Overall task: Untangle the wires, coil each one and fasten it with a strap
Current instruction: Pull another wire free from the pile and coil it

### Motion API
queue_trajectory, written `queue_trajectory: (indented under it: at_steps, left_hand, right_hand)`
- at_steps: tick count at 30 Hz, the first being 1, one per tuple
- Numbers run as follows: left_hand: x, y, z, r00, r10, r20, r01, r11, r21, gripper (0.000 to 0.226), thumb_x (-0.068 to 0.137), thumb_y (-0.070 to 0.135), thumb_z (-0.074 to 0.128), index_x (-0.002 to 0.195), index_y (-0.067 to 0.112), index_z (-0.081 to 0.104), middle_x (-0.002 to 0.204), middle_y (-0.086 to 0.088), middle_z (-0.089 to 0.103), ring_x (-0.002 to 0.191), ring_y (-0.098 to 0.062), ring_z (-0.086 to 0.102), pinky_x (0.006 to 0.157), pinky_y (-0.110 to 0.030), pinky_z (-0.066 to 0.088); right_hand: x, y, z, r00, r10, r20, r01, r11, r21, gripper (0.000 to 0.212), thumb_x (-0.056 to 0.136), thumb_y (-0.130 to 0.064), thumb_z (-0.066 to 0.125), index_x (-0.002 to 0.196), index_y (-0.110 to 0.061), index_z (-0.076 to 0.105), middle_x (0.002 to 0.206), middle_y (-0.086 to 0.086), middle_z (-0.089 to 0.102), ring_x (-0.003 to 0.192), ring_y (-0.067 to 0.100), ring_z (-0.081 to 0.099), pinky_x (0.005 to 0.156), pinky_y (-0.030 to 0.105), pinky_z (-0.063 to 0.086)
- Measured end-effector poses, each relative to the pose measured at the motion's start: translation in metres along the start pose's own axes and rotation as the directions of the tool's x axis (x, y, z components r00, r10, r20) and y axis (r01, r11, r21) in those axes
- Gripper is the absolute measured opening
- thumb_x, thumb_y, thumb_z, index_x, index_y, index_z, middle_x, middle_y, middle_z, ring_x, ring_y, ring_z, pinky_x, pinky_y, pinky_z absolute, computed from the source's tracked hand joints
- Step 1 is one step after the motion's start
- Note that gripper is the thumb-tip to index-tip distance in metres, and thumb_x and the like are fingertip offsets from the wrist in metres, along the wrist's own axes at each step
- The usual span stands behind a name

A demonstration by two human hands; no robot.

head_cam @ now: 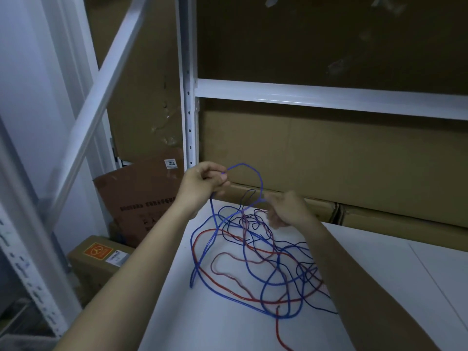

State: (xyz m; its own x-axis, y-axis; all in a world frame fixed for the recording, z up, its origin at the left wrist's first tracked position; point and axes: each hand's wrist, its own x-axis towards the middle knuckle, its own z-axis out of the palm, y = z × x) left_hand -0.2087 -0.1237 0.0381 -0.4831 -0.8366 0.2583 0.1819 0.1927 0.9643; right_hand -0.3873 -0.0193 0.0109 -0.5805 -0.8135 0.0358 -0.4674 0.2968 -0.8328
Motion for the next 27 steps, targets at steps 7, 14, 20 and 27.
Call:
queue_trajectory:
  at_steps: [7, 14, 20, 27]
  left_hand:
    - [0.000, 0.012, 0.010, 0.992, 0.112, 0.052, -0.113, 0.993, 0.025, 0.018, 0.089, -0.002, 0.062, 0.095, 0.015, 0.063, 0.068, 0.004, 0.066, 0.073, -0.007, 0.070, 0.058, -0.023, 0.057]
    - [-0.001, 0.020, 0.015, 0.990, 0.124, 0.066, -0.123, 0.992, -0.018, 0.017, 0.090, -0.002, 0.060, 0.094, 0.015, 0.062, 0.072, 0.001, 0.067, 0.073, -0.007, 0.070, 0.062, -0.025, 0.058]
    - [-0.007, 0.010, 0.010, 0.986, 0.121, 0.113, -0.137, 0.979, 0.151, 0.018, 0.087, -0.002, 0.065, 0.089, 0.017, 0.064, 0.071, -0.001, 0.067, 0.077, -0.018, 0.067, 0.071, -0.041, 0.058]
    - [-0.013, 0.013, 0.011, 0.958, 0.082, 0.273, -0.130, 0.979, 0.160, 0.014, 0.089, 0.002, 0.063, 0.096, 0.014, 0.064, 0.071, -0.002, 0.069, 0.074, -0.015, 0.069, 0.067, -0.029, 0.059]
  right_hand:
    - [-0.011, -0.004, 0.022, 0.851, -0.483, 0.205, 0.503, 0.863, -0.055, 0.014, 0.092, -0.020, 0.063, 0.102, -0.022, 0.072, 0.099, -0.013, 0.068, 0.092, -0.001, 0.061, 0.081, 0.015, 0.048]
    - [-0.021, -0.004, 0.046, 0.818, -0.503, 0.278, 0.514, 0.857, 0.040, 0.027, 0.092, -0.009, 0.059, 0.118, -0.013, 0.066, 0.120, -0.005, 0.064, 0.112, 0.001, 0.055, 0.095, 0.011, 0.041]
    - [-0.021, -0.021, 0.029, 0.724, -0.455, -0.518, 0.592, 0.796, 0.127, 0.004, 0.091, -0.016, 0.061, 0.092, -0.020, 0.062, 0.062, -0.011, 0.051, 0.056, 0.002, 0.047, 0.057, 0.026, 0.042]
    - [0.000, -0.017, 0.004, 0.839, -0.513, -0.181, 0.431, 0.830, -0.355, 0.015, 0.095, -0.022, 0.055, 0.085, -0.017, 0.066, 0.053, -0.006, 0.046, 0.051, 0.012, 0.044, 0.052, 0.030, 0.032]
